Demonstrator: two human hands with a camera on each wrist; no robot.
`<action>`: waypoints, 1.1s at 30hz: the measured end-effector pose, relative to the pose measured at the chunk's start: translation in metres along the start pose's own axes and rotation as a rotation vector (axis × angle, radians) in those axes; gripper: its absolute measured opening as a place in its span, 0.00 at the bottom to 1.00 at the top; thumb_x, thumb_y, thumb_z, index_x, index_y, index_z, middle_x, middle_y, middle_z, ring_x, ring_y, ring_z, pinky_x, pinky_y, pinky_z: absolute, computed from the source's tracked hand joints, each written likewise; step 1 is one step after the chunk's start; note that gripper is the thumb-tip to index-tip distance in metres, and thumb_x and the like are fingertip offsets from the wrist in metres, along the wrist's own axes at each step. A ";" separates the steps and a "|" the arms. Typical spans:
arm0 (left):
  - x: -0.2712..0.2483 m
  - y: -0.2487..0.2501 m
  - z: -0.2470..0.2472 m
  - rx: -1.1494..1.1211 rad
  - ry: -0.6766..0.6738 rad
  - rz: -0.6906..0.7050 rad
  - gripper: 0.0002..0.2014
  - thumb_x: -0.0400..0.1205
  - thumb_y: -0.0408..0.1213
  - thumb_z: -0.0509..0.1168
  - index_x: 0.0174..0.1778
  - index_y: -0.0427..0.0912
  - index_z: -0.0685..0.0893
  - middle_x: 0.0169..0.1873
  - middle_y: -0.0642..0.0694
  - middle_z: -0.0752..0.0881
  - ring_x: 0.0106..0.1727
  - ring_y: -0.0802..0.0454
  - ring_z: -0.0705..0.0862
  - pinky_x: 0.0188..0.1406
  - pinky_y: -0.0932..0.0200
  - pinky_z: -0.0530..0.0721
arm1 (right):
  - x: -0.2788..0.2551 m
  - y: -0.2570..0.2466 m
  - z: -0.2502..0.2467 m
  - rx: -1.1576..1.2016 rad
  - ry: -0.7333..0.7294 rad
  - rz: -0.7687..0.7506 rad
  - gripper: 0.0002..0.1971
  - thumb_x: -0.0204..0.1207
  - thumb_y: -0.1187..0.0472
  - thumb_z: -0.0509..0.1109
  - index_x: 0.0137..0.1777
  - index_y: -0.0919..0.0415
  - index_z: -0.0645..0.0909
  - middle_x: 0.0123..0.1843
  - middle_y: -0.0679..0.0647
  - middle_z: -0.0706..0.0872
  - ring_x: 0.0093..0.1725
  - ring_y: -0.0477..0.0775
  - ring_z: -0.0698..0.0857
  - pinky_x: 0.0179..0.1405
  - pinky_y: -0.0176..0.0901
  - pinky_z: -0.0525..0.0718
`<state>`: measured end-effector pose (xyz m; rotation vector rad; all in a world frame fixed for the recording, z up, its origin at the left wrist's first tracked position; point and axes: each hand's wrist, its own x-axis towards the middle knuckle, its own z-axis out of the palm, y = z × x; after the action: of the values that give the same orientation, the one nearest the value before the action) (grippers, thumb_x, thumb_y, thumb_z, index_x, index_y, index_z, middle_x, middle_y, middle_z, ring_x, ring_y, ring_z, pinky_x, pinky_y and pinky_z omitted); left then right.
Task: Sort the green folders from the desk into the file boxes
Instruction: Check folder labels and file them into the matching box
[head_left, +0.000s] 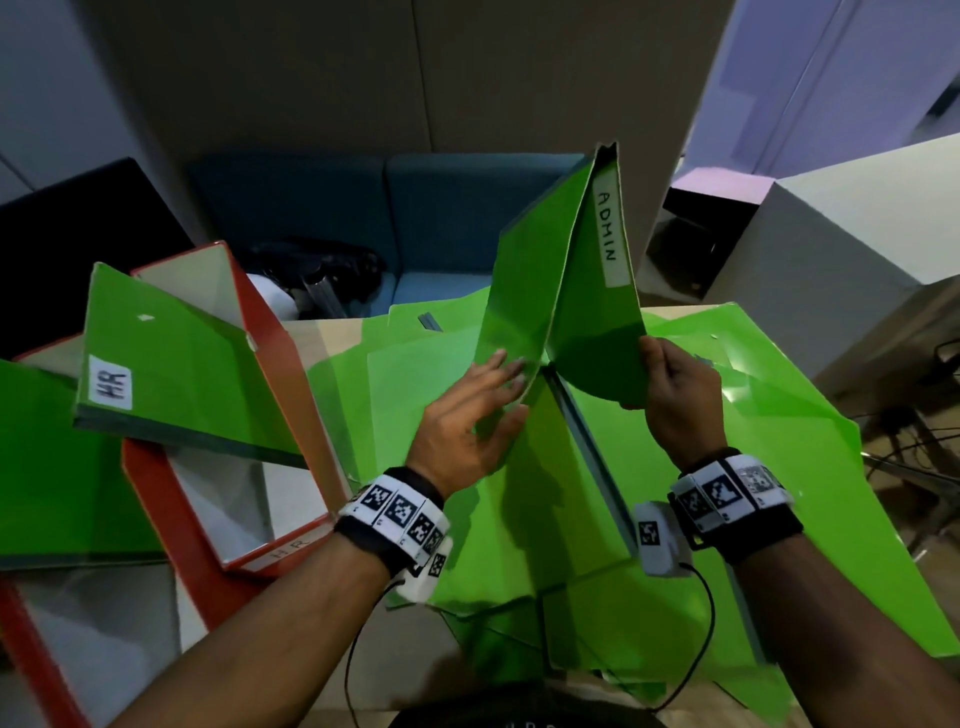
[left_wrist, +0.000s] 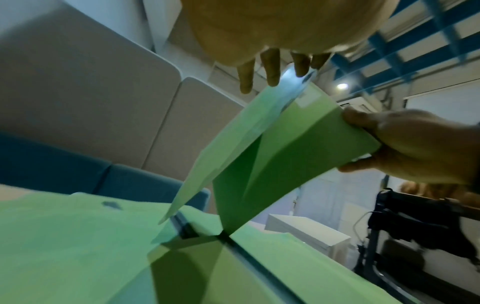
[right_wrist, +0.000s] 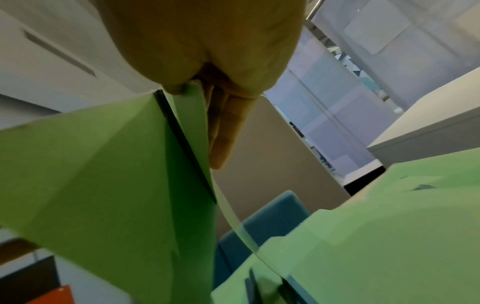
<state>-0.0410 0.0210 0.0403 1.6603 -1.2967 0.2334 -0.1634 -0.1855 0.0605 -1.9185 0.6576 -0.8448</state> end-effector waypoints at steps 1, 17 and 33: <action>0.006 0.005 0.005 0.033 -0.014 0.022 0.15 0.81 0.38 0.68 0.56 0.30 0.87 0.64 0.37 0.84 0.70 0.43 0.81 0.70 0.41 0.80 | 0.000 -0.009 0.001 0.031 -0.011 -0.008 0.14 0.85 0.54 0.60 0.52 0.58 0.85 0.40 0.62 0.87 0.36 0.61 0.89 0.22 0.47 0.87; 0.060 0.045 -0.004 -0.047 0.404 -0.103 0.14 0.85 0.34 0.60 0.63 0.56 0.80 0.59 0.63 0.86 0.58 0.65 0.85 0.55 0.65 0.85 | 0.015 -0.064 -0.027 -0.092 -0.085 -0.207 0.12 0.81 0.67 0.65 0.63 0.60 0.82 0.49 0.46 0.86 0.43 0.34 0.83 0.43 0.21 0.77; 0.085 -0.027 -0.081 -0.019 0.708 -0.500 0.11 0.85 0.33 0.62 0.63 0.37 0.78 0.57 0.46 0.83 0.58 0.63 0.82 0.63 0.65 0.78 | 0.044 -0.037 -0.081 -0.114 0.473 0.071 0.11 0.76 0.52 0.71 0.54 0.57 0.85 0.49 0.51 0.86 0.53 0.48 0.83 0.59 0.40 0.77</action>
<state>0.0473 0.0282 0.1213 1.6136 -0.3445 0.4490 -0.1950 -0.2431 0.1344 -1.7910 1.0676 -1.2529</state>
